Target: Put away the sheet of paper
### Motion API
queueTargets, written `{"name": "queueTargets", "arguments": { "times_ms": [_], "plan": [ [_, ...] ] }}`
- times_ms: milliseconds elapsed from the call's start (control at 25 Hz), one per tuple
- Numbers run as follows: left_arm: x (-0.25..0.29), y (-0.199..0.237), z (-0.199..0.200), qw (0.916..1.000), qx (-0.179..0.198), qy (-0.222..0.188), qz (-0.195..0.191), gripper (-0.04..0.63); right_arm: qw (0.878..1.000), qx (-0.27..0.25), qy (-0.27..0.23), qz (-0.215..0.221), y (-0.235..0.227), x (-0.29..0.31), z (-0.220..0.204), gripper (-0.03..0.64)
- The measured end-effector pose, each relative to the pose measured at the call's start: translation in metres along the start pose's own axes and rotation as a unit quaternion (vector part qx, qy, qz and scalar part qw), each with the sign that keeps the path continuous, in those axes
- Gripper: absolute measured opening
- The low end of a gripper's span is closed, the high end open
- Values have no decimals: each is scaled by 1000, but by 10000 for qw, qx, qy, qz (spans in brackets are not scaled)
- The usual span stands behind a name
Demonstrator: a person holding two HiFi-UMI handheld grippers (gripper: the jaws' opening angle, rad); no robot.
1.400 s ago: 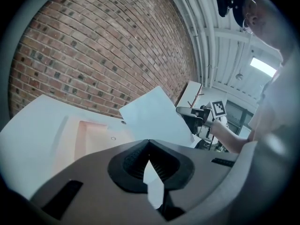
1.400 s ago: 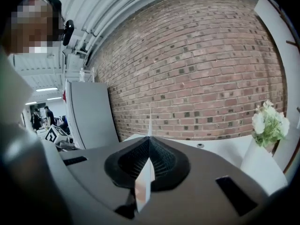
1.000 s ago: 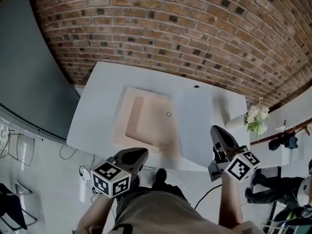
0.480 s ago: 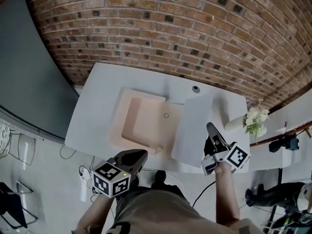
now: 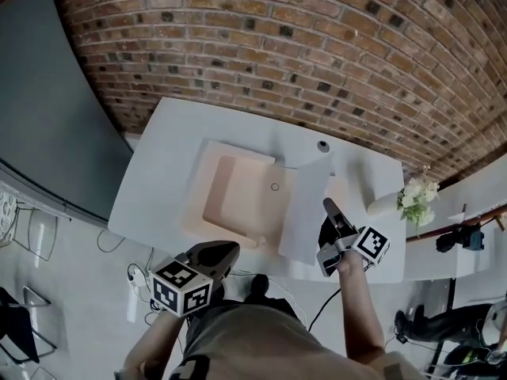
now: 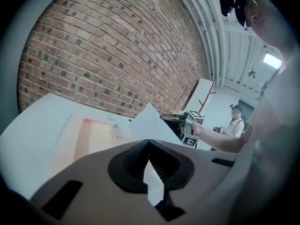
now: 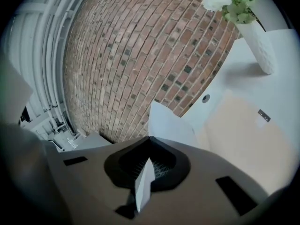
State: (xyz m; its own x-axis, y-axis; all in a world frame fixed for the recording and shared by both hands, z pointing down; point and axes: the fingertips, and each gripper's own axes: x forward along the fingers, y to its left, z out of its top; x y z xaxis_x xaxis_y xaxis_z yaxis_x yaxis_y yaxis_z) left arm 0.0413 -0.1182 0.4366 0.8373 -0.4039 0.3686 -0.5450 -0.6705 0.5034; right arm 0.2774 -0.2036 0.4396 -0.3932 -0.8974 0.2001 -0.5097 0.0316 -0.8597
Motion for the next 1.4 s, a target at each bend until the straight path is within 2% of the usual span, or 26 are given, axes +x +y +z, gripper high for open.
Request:
{"name": "queueTargets", "arguments": {
  "times_ms": [440,760,1400],
  "plan": [
    [-15,9,0,9998,-119,-124,87,14,9995,142,175,-243,-13,22,-18,23],
    [-17,7,-3,9997,-123,-143,124,14,9987,410,262,-148,-11,38,-28,23],
    [-28,14,-10,9987,-217,-201,408,14,9982,173,562,96,-6,70,-32,23]
  ]
}}
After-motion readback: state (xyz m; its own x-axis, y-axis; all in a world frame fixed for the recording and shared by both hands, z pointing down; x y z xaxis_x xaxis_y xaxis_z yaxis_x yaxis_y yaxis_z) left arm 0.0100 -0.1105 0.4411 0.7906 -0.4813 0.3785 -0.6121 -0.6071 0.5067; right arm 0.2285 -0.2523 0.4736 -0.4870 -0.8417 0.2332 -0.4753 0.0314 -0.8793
